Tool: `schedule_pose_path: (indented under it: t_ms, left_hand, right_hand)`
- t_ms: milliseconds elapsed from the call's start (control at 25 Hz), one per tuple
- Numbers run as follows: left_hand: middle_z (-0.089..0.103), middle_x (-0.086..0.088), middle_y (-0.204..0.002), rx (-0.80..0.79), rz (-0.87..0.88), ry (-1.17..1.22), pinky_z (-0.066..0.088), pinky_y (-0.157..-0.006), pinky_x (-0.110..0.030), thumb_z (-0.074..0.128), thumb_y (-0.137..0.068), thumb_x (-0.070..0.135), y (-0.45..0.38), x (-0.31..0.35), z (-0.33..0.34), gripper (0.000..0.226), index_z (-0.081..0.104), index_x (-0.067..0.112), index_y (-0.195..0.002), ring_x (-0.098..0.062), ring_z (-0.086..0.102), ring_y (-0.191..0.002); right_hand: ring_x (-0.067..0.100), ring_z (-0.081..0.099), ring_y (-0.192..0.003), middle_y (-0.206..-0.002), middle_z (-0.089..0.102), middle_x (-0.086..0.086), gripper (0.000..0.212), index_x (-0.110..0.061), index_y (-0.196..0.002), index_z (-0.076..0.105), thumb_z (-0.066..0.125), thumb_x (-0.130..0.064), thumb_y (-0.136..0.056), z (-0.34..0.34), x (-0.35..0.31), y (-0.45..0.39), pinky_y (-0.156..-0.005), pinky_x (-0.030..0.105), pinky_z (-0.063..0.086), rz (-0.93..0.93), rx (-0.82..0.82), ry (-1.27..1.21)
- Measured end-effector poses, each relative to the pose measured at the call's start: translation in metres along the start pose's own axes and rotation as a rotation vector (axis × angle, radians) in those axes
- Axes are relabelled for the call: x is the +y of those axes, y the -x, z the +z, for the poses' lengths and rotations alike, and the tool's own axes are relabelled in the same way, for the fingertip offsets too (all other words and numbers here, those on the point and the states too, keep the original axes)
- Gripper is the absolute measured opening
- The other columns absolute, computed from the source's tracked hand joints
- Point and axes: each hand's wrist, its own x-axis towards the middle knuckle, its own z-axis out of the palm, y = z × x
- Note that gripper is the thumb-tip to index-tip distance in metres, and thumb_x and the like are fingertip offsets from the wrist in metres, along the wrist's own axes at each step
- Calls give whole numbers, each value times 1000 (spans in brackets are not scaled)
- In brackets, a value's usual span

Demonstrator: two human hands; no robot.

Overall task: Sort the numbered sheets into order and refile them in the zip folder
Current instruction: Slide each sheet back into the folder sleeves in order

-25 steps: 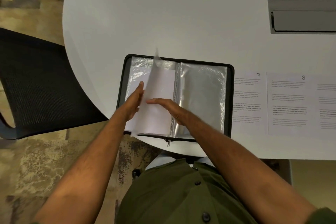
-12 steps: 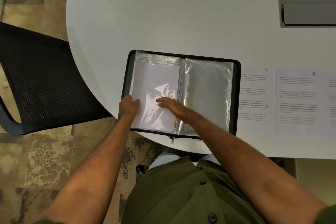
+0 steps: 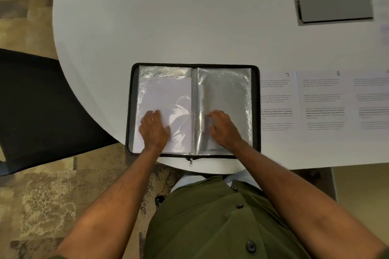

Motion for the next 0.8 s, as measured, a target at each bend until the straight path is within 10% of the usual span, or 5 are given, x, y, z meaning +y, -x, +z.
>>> schedule_pose_path:
  t_ms: [200,800]
  left_hand:
    - [52,-19,-135,-119,395,-72,49,-90,-49,70,-85,36,5,81,19,53,55,13,-131,-42,54,-116]
    - [42,-22,-154,-196,709,-17,40,-108,-57,65,-93,39,-5,343,51,62,50,9,-145,-43,43,-138]
  right_hand:
    - [27,50,-130,-142,53,8,48,-10,-139,54,58,-7,-91,-30,47,17,-110,45,44,121,105,8]
    - [26,38,-145,-157,44,9,52,-12,-147,50,63,-19,-97,-186,213,41,-117,43,39,323,477,12]
